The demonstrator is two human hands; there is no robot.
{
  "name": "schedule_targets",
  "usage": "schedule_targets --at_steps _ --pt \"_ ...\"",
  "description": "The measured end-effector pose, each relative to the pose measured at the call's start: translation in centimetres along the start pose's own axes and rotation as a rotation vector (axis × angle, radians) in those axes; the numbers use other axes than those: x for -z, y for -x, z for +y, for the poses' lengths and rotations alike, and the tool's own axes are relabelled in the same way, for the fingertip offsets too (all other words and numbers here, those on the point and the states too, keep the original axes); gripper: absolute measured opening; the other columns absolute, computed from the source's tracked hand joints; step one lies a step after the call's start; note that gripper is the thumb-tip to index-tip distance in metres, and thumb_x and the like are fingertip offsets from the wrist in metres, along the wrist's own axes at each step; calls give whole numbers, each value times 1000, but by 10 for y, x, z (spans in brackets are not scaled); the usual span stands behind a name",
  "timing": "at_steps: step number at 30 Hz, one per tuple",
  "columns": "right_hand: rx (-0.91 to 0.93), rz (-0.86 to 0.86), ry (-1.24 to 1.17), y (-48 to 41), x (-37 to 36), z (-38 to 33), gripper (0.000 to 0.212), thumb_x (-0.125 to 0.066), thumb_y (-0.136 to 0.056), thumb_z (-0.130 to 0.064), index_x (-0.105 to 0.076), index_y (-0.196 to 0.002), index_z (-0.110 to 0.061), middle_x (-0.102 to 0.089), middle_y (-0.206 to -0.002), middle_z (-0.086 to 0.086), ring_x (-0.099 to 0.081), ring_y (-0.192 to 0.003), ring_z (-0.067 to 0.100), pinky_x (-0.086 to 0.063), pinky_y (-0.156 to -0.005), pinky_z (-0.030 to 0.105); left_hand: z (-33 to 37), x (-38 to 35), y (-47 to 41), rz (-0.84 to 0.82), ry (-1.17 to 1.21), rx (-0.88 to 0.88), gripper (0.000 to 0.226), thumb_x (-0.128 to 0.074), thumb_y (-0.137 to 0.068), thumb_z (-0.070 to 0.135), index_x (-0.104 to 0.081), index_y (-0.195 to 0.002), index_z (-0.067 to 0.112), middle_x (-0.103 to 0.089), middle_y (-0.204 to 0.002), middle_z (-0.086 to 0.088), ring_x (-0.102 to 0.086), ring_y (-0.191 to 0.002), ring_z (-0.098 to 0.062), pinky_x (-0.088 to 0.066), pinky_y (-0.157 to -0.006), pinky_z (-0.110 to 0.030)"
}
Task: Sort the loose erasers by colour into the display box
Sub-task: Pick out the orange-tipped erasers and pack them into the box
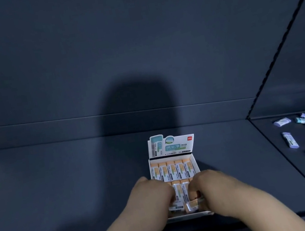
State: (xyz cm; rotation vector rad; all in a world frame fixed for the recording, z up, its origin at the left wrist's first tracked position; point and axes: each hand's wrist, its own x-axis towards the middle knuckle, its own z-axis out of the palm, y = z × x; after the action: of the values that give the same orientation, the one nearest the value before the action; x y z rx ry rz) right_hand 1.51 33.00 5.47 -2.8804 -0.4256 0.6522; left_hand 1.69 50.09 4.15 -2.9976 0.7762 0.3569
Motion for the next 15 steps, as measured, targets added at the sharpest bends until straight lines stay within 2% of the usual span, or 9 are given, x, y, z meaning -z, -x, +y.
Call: schedule_targets --at_steps 3,8,12,15 --pt "11 -9 16 -3 0 1 31 -57 -79 -9 -66 -103 -28 -63 -110 -2 -59 -98 19 -49 -83 26 -1 0 -1 -13 -8 -1 24 -55 -88 14 -65 -108 24 -64 -106 2 -50 -95 -24 -40 -88 -28" --pt "55 -24 57 -4 0 4 34 -58 -84 -13 -65 -113 -30 -62 -118 -6 -58 -106 16 -44 -86 21 0 2 1 6 -15 -13 25 -56 -90 18 -65 -113 25 -63 -110 3 -50 -98 -23 -39 -84 -28" --pt "58 19 27 -1 -2 6 36 -58 -82 -12 -65 -110 -33 -63 -115 -7 -59 -105 14 -46 -86 21 0 6 4 -2 -22 -31 25 -57 -88 18 -66 -111 25 -64 -107 4 -51 -95 -23 -33 -75 -26" --pt "56 18 38 1 -1 6 33 -58 -81 -12 -65 -106 -31 -64 -111 -6 -59 -102 16 -49 -87 26 0 7 4 -31 -35 -39 25 -57 -88 18 -66 -111 25 -64 -106 4 -49 -93 -23 -38 -80 -26"
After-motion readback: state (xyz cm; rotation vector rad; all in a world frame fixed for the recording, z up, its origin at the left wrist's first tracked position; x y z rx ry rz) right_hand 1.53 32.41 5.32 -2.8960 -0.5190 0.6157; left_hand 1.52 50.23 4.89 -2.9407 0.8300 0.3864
